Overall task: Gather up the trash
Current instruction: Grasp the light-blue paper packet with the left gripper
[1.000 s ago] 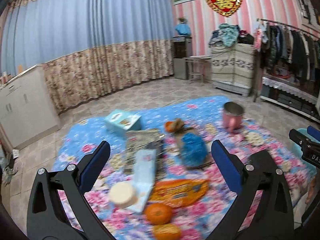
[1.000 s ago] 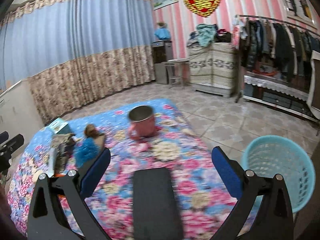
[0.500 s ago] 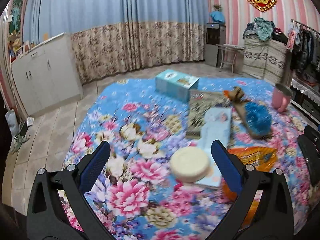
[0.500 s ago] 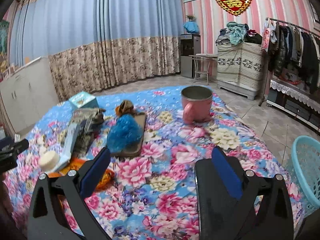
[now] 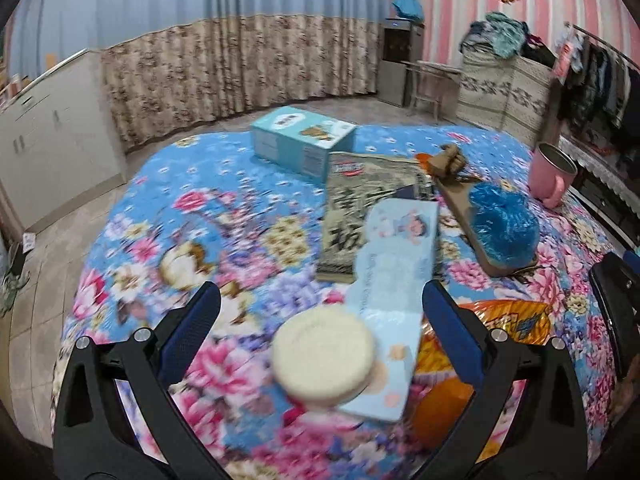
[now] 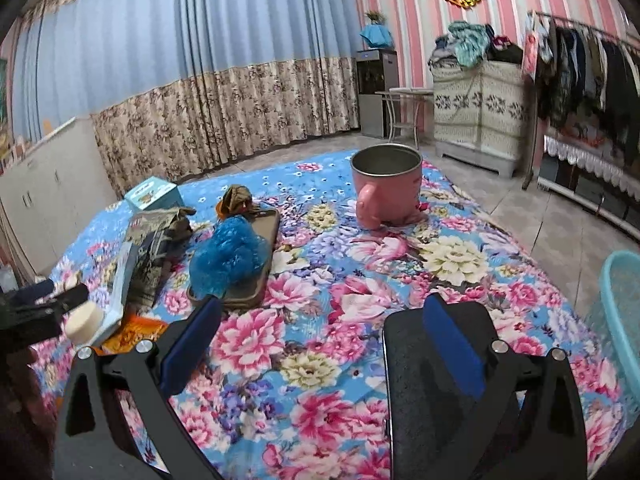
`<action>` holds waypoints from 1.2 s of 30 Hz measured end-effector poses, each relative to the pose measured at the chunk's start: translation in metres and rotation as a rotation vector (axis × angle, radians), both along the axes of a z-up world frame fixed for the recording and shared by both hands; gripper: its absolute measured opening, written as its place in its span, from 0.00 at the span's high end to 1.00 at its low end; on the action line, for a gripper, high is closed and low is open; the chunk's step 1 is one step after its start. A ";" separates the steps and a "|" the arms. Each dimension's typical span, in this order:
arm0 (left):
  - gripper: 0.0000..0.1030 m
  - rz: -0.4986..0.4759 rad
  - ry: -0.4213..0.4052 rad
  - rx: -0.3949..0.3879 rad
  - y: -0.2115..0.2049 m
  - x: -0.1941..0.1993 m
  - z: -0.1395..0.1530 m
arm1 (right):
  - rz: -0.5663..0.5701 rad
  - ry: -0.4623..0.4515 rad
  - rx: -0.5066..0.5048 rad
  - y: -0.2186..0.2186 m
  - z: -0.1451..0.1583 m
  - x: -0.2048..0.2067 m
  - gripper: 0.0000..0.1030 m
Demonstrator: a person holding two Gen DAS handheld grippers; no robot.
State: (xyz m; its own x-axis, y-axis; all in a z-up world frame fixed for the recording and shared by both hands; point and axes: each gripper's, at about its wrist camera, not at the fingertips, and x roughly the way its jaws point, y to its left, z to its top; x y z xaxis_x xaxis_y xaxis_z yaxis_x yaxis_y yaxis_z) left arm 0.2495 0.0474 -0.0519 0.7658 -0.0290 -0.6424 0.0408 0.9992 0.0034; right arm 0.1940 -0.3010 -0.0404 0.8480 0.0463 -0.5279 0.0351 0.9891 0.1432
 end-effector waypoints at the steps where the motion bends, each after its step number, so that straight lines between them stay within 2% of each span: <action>1: 0.05 -0.012 0.003 -0.002 -0.002 0.002 0.000 | -0.002 0.002 0.003 -0.001 0.000 0.001 0.04; 10: 0.07 -0.117 0.085 -0.028 -0.029 0.039 -0.005 | -0.004 0.021 -0.007 0.002 -0.005 0.008 0.04; 13: 0.16 -0.128 0.106 -0.037 -0.033 0.047 -0.009 | -0.008 0.033 -0.016 0.004 -0.008 0.010 0.04; 15: 0.33 -0.154 0.139 -0.064 -0.036 0.051 -0.016 | -0.016 0.039 -0.022 0.004 -0.008 0.011 0.04; 16: 0.36 -0.164 0.153 -0.068 -0.037 0.053 -0.020 | -0.017 0.041 -0.026 0.005 -0.009 0.012 0.04; 19: 0.46 -0.177 0.177 -0.038 -0.043 0.053 -0.029 | -0.015 0.044 -0.037 0.007 -0.009 0.012 0.04; 20: 0.49 -0.177 0.173 -0.034 -0.043 0.052 -0.029 | -0.014 0.044 -0.042 0.008 -0.009 0.012 0.04; 27: 0.49 -0.157 0.146 -0.076 -0.031 0.045 -0.021 | -0.013 0.041 -0.052 0.011 -0.010 0.011 0.04; 31: 0.49 -0.122 0.091 -0.090 -0.024 0.039 -0.007 | -0.011 0.037 -0.065 0.013 -0.009 0.010 0.04; 36: 0.49 -0.086 -0.017 -0.060 -0.023 0.030 0.022 | 0.008 0.025 -0.096 0.020 -0.007 0.008 0.04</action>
State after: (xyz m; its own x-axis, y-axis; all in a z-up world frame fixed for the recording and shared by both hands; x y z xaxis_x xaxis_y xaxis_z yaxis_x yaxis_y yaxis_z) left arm 0.2792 0.0243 -0.0298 0.7694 -0.1330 -0.6247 0.1268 0.9904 -0.0546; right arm 0.2015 -0.2813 -0.0472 0.8344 0.0013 -0.5512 0.0294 0.9985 0.0470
